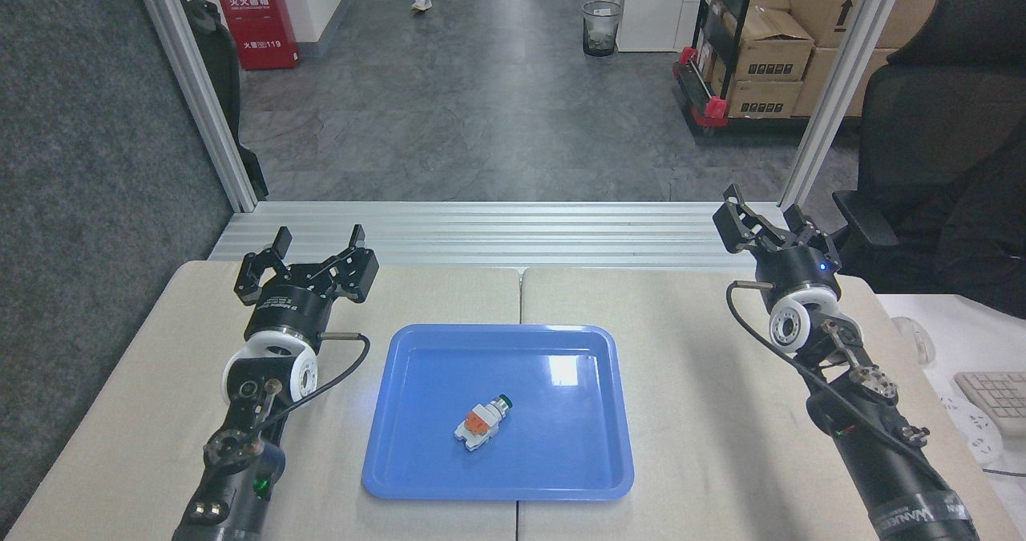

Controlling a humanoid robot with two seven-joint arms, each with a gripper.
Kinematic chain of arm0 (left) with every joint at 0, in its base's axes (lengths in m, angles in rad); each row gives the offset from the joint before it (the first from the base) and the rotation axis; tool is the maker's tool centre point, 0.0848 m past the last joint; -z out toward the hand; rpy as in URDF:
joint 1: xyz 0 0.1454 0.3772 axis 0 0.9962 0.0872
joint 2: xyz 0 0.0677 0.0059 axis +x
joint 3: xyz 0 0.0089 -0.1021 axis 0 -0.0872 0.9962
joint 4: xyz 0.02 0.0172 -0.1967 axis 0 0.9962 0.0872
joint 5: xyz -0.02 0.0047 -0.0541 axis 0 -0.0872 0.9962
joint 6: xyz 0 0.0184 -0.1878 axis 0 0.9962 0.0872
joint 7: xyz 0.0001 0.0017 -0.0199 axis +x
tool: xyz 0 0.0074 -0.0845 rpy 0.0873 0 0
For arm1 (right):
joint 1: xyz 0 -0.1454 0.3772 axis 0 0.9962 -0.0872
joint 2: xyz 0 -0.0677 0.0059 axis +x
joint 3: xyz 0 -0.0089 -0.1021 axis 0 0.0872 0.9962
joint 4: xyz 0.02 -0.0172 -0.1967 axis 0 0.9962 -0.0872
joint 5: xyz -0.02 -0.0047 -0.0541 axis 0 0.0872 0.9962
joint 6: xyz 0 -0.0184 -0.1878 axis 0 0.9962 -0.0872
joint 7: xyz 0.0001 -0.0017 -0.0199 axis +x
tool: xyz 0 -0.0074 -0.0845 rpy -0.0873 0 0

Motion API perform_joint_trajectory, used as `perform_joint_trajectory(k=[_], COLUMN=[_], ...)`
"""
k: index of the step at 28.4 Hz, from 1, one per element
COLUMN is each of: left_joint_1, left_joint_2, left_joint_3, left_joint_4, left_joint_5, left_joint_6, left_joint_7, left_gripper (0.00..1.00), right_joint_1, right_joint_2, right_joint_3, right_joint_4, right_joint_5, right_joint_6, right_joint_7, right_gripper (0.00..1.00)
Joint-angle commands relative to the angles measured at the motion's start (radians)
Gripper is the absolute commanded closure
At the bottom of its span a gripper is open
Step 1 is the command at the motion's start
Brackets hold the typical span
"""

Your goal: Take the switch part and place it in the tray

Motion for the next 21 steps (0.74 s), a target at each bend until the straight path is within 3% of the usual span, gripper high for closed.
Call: perform_joint_trajectory(k=[1, 21], left_joint_1=[-0.005, -0.008], left_joint_2=[-0.002, -0.021], left_joint_3=[0.008, -0.012], left_joint_4=[0.005, 0.003], left_joint_5=[0.006, 0.002], left_joint_6=[0.004, 0.01], left_joint_7=[0.001, 0.013], left_gripper=[0.01, 0.01], right_joint_1=[0.001, 0.001], right_joint_2=[0.0, 0.0], right_joint_3=[0.0, 0.0], right_joint_4=[0.0, 0.0], right_joint_5=[0.0, 0.0], right_joint_6=[0.0, 0.0], right_joint_7=[0.0, 0.0], right_gripper=[0.01, 0.01])
